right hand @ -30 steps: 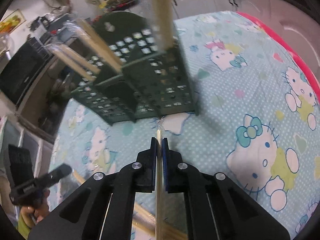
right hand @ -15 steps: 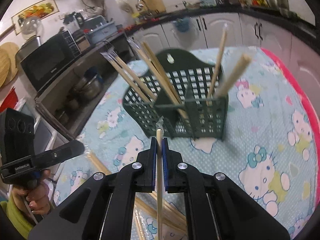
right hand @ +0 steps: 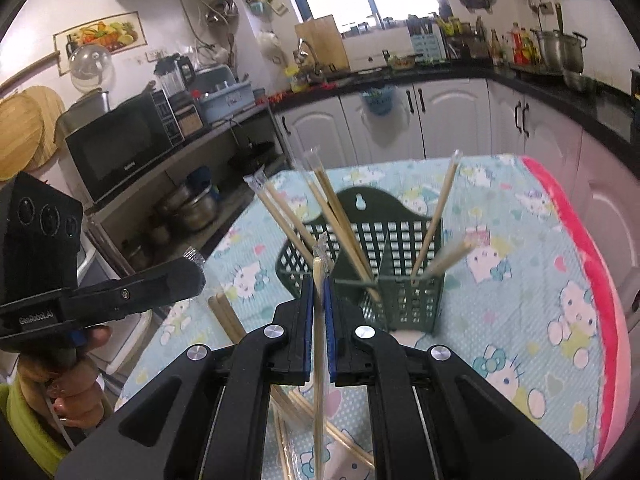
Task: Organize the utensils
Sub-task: 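Lift both held chopsticks and carry them above the green caddy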
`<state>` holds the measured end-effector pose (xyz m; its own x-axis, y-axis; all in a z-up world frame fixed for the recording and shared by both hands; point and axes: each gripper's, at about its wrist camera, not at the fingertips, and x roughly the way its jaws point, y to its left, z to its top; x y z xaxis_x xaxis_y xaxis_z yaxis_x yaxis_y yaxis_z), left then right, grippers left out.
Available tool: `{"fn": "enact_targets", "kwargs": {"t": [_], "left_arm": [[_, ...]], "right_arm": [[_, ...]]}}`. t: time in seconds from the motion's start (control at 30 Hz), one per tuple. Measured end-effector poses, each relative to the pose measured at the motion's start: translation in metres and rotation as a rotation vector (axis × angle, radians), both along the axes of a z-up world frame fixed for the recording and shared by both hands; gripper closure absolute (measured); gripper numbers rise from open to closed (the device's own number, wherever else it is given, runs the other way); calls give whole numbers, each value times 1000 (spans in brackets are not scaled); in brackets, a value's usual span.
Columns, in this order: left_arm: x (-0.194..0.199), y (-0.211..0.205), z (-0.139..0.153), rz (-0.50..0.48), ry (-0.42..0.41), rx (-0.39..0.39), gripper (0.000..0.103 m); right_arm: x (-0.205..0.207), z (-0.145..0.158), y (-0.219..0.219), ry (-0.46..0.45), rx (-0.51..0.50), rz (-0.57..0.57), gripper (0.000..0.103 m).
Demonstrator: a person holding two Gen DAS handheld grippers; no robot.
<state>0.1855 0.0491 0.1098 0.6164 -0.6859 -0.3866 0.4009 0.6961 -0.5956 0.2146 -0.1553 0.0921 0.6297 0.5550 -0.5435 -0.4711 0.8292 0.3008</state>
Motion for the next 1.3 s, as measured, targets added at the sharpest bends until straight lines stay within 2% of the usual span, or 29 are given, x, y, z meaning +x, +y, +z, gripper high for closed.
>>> {"fn": "enact_targets", "kwargs": {"t": [0.17, 0.43, 0.73, 1.03, 1.3], "left_arm": [[3, -6, 18, -5, -42, 10, 103], [12, -7, 53, 4, -121, 4, 103], [24, -9, 93, 33, -219, 32, 103], [45, -6, 111, 73, -256, 45, 103], [67, -8, 115, 89, -261, 31, 103]], "right_arm": [[-3, 16, -3, -64, 17, -11, 97], [-7, 49, -8, -219, 43, -36, 97], [0, 84, -16, -379, 98, -68, 97], [18, 110, -19, -528, 82, -115, 97], [38, 114, -12, -631, 49, -139, 97]]}}
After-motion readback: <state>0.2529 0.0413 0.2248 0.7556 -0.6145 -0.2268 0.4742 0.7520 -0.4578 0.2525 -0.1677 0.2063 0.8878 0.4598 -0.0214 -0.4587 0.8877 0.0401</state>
